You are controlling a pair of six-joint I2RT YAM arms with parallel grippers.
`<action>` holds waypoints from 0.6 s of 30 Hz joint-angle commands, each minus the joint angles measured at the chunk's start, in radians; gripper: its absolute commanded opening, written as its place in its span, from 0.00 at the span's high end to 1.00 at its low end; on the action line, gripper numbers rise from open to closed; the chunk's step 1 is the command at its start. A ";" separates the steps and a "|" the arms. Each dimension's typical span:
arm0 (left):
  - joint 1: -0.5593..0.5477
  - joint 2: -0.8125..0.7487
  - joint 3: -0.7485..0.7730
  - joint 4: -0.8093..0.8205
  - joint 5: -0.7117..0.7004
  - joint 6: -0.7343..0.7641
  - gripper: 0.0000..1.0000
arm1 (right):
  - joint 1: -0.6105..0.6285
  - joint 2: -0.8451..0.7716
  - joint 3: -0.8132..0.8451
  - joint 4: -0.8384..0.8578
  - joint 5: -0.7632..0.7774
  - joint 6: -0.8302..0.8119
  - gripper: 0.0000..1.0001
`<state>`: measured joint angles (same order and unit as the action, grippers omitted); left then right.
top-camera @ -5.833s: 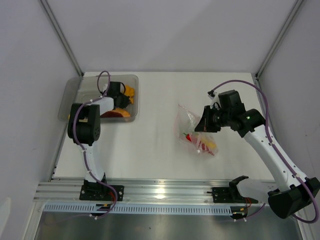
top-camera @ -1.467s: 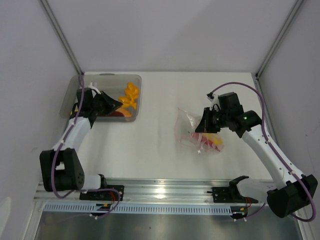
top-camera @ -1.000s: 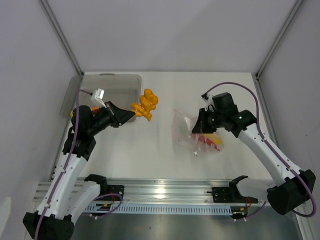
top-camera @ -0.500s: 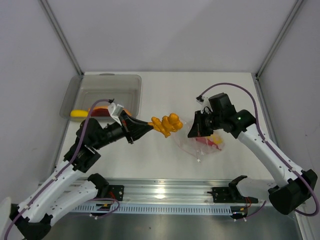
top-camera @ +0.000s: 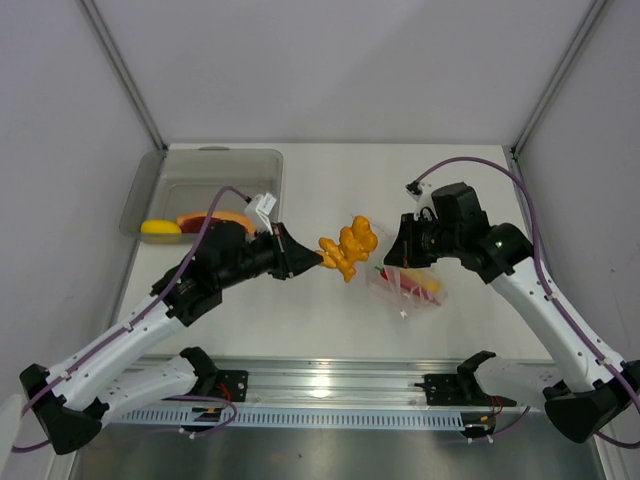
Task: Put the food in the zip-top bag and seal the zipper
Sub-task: Place the fake vegetable in the zipper food storage bag.
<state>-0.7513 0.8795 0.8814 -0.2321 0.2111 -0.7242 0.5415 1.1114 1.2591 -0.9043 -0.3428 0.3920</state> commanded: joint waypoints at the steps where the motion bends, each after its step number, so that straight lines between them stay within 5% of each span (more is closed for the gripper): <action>1: -0.069 0.002 0.105 -0.184 -0.108 -0.210 0.99 | 0.015 -0.016 0.008 0.074 0.085 0.010 1.00; 18: -0.114 0.157 0.313 -0.630 -0.136 -0.434 0.99 | 0.254 -0.033 -0.029 0.206 0.343 -0.036 1.00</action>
<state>-0.8555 1.0096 1.1061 -0.7387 0.0811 -1.1110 0.7525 1.0977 1.2388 -0.7612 -0.0837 0.3828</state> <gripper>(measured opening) 0.159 0.003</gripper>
